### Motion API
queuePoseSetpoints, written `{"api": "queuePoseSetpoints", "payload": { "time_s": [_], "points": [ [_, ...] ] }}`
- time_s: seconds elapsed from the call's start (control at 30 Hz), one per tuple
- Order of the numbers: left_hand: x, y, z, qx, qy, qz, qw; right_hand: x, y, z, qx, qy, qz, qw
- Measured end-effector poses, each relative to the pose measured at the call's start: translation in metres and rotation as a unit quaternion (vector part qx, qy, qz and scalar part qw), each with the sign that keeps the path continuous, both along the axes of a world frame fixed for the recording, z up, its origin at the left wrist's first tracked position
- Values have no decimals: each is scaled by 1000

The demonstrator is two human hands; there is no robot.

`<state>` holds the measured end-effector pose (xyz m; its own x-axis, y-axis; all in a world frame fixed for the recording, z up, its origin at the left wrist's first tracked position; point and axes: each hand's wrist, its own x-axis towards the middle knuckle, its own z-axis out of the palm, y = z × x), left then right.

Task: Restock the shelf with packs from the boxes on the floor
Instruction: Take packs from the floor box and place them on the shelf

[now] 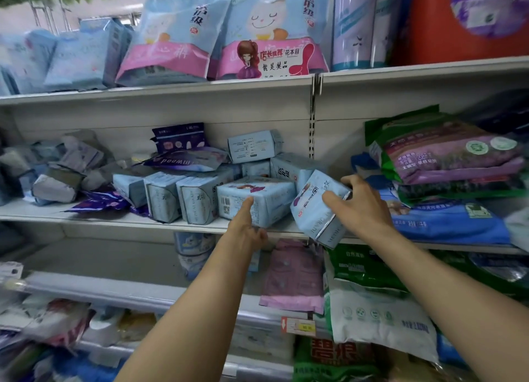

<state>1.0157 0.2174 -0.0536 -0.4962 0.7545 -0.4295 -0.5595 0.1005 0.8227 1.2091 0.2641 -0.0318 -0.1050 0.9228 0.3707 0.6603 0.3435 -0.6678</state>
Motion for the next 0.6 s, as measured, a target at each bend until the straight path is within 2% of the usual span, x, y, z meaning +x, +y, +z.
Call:
{"api": "queuePoseSetpoints", "payload": {
  "time_s": [0.13,0.2,0.27,0.33,0.4,0.5,0.6],
  "points": [
    [12,5,14,22,72,-54,996,-1,-3,-1,4,7,17,1000],
    [13,13,16,33,78,-74,994,0,-3,-1,11,11,27,1000],
    [3,25,10,19,73,-37,996,1,-3,0,16,15,39,999],
    [-35,73,-33,-54,107,10,993,4,0,0,14,22,53,998],
    [-61,97,-61,-65,87,30,994,9,3,1,5,42,66,997],
    [-24,29,-30,-16,35,16,999,19,6,5,-14,108,91,990],
    [-14,-14,-26,30,39,-1,999,27,6,10,-37,176,120,976]
  ]
}}
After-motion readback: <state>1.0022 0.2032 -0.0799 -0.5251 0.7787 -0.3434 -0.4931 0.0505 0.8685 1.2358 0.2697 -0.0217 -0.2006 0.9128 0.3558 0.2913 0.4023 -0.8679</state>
